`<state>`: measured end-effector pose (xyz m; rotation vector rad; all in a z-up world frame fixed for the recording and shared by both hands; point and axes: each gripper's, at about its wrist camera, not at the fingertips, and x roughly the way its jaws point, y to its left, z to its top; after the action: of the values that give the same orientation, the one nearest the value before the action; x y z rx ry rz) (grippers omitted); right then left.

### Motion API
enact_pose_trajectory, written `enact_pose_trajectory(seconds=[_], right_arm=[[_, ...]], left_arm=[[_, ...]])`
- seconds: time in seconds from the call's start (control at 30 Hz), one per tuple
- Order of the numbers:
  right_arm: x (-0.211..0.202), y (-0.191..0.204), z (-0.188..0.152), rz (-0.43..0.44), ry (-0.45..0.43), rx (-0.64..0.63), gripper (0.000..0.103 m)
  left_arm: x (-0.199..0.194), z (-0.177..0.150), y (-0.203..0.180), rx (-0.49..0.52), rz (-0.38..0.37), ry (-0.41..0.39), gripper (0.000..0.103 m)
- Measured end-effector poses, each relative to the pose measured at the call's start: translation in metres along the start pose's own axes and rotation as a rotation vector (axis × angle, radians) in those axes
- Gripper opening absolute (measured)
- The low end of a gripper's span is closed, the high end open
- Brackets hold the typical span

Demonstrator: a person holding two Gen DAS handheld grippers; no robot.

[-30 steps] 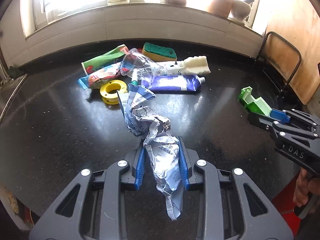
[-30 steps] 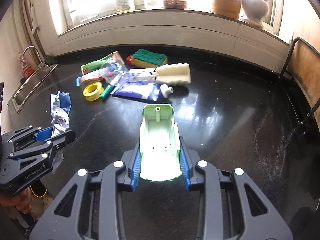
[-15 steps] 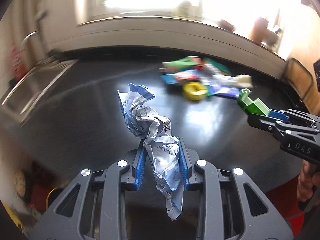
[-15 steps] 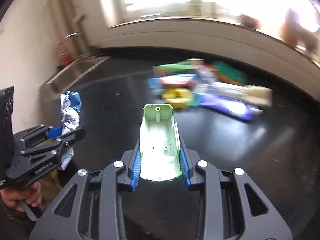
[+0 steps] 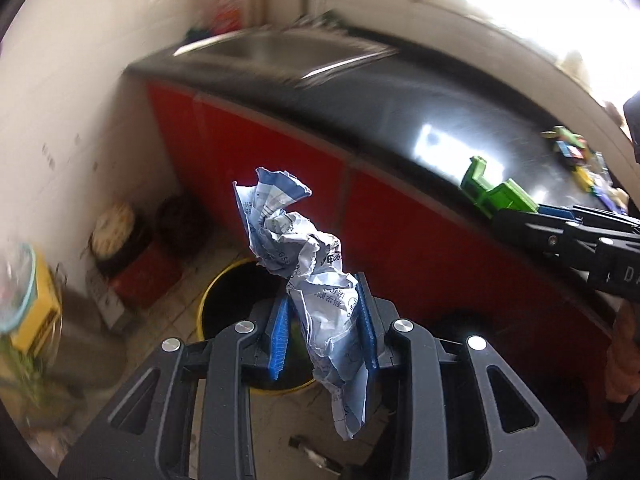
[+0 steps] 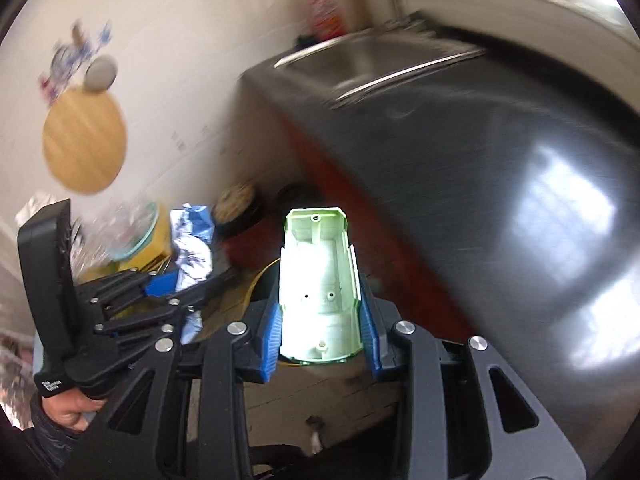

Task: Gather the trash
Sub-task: 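Carry the wrapper in the left tool while the right tool carries the tray to the bin, then open the left tool over the bin while the right tool releases the tray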

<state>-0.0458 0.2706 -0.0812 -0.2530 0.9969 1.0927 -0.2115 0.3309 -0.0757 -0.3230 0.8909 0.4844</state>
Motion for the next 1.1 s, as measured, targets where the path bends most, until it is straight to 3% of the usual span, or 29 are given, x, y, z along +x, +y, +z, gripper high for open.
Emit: enact_pose_trajectory(seconds=[0.17,0.37,0.57,0.83,0.87,0.93,0.97,1.0,1.1], right_arm=[[0.072,0.033,-0.015,0.028,0.099,-0.029,0.034],[0.138,0.033,-0.03,0.007,0.198,0.017,0.034],[0.172,0.024,-0.034,-0.01,0.249,0.058,0.034],[0.18,0.022,-0.026,0.001,0.259,0.072,0.034],[0.181,0.021,-0.023,0.004,0.258,0.078,0.035],[0.182,0.019,-0.02,0.013,0.26,0.092,0.056],[0.181,0.018,-0.019,0.008,0.249,0.096,0.073],[0.179,0.018,-0.017,0.001,0.238,0.094,0.075],[0.179,0.016,-0.016,0.005,0.241,0.098,0.075]], left_arm=[[0.039,-0.029,0.034,-0.024,0.007,0.04,0.029],[0.094,-0.061,0.054,-0.049,-0.036,0.095,0.03],[0.127,-0.076,0.067,-0.083,-0.058,0.148,0.03],[0.144,-0.076,0.075,-0.083,-0.054,0.183,0.031],[0.144,-0.076,0.074,-0.08,-0.05,0.183,0.035],[0.143,-0.076,0.071,-0.087,-0.036,0.178,0.055],[0.142,-0.075,0.072,-0.094,-0.027,0.173,0.076],[0.141,-0.075,0.074,-0.103,-0.019,0.165,0.081],[0.138,-0.075,0.077,-0.108,-0.022,0.163,0.081]])
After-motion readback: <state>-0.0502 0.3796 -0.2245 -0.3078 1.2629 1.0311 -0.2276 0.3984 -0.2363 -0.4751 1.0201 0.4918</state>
